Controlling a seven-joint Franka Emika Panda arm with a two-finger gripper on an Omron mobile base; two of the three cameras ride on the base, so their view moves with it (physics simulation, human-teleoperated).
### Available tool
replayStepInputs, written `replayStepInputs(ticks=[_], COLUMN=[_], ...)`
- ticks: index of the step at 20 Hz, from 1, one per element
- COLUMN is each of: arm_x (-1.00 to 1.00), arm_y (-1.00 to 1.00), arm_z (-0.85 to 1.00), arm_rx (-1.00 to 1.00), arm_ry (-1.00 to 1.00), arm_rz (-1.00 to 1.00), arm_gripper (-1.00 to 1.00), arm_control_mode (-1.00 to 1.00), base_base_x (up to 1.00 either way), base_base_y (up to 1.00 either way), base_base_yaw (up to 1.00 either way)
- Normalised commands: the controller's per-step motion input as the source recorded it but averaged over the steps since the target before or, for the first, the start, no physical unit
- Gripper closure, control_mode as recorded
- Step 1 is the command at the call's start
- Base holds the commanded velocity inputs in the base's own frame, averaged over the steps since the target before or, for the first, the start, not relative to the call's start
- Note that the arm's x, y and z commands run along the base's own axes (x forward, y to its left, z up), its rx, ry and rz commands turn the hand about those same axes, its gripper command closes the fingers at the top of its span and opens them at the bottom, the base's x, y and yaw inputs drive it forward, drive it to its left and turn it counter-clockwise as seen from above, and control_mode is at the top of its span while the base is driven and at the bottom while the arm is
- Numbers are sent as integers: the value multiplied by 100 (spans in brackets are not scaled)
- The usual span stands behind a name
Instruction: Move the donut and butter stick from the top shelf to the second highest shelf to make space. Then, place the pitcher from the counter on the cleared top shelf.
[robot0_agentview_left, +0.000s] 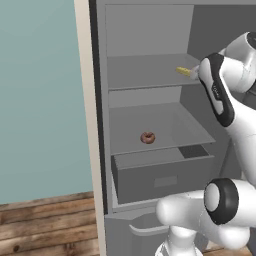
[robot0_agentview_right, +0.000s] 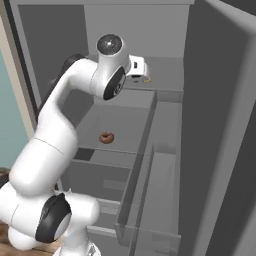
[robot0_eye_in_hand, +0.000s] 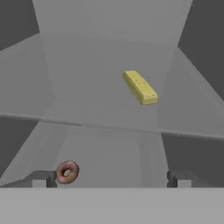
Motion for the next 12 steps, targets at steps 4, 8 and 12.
replayStepInputs(ticks=[4,8,12], arm_x=[47,47,40], arm_y=[-6,-9,-9], arm_z=[0,0,-5], arm_rx=[0,0,0], arm_ry=[5,8,9], arm_rz=[7,5,3], arm_gripper=[-100,-100,-100], arm_control_mode=[-100,-100,-100], base_base_x=[0,0,0], base_base_y=[0,0,0], base_base_yaw=[0,0,0])
